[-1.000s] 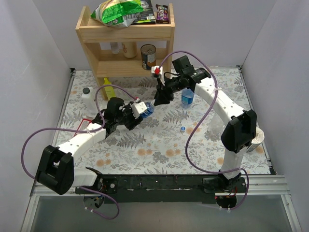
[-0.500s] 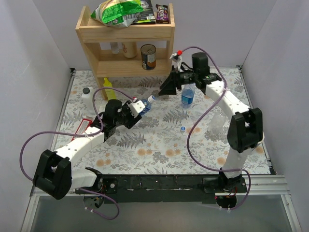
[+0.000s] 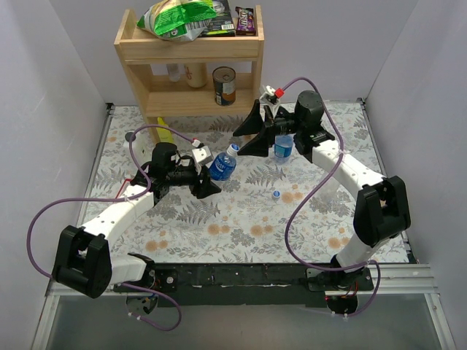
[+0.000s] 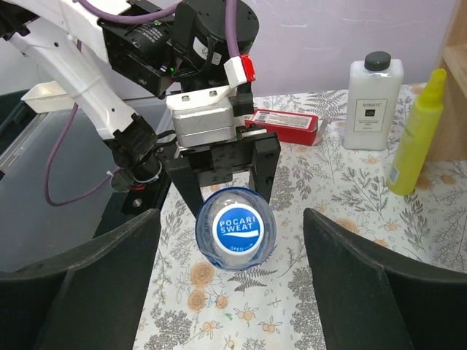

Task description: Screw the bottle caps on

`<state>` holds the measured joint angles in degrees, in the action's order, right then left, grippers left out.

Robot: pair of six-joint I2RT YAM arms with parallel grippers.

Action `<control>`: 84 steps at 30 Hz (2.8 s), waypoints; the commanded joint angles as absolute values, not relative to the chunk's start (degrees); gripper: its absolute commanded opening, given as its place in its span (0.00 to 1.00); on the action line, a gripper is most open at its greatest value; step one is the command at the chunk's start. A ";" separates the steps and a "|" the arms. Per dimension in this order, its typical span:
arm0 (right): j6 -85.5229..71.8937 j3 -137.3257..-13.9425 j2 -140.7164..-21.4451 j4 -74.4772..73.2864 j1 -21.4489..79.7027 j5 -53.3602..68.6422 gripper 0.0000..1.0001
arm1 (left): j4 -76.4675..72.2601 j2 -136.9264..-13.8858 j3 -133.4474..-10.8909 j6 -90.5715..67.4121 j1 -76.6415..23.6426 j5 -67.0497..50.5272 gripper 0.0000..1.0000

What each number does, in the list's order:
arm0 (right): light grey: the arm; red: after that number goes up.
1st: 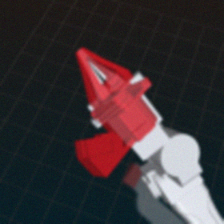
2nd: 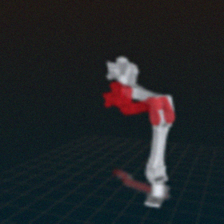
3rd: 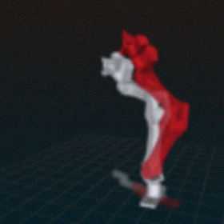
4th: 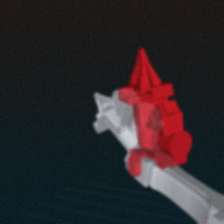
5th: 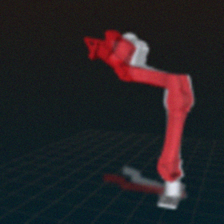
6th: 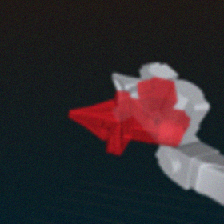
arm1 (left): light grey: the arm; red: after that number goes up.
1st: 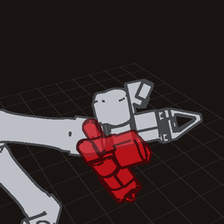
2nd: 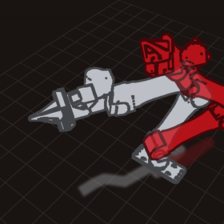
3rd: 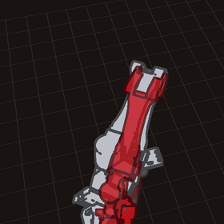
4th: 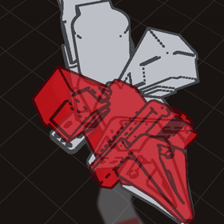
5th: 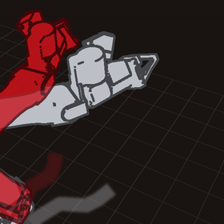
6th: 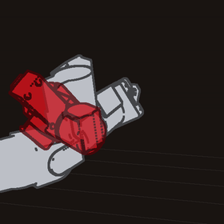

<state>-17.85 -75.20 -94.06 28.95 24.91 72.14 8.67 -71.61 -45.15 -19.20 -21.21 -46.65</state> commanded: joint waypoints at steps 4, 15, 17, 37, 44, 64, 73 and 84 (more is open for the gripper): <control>-22.93 -75.41 -96.24 36.56 26.10 72.16 0.78 | 8.44 -71.10 -47.28 -19.16 -21.18 -49.92 0.00; -25.31 -74.18 -97.29 37.35 26.63 71.80 0.64 | 7.91 -71.46 -47.46 -18.63 -21.18 -50.19 0.00; -25.84 -74.18 -97.56 37.88 26.89 71.63 0.61 | 7.82 -71.46 -47.37 -18.63 -21.18 -50.10 0.00; -5.47 -86.20 -96.59 0.11 30.06 46.22 0.01 | -1.68 -70.85 -43.42 -28.13 -24.70 -28.48 0.70; 15.78 -95.88 -100.02 -18.07 25.85 48.00 0.01 | 3.07 -69.08 -39.91 -23.56 -24.52 -24.35 0.98; 29.71 -102.93 -108.28 -26.46 24.70 38.58 0.01 | 5.71 -70.05 -38.14 -22.32 -24.52 -23.55 0.98; 27.69 -102.30 -108.02 -25.49 24.79 37.09 0.32 | 5.19 -70.84 -38.32 -22.06 -24.52 -24.26 0.98; 26.46 -102.48 -107.93 -24.61 24.79 36.04 0.54 | 5.36 -70.66 -37.97 -21.71 -24.52 -25.31 0.98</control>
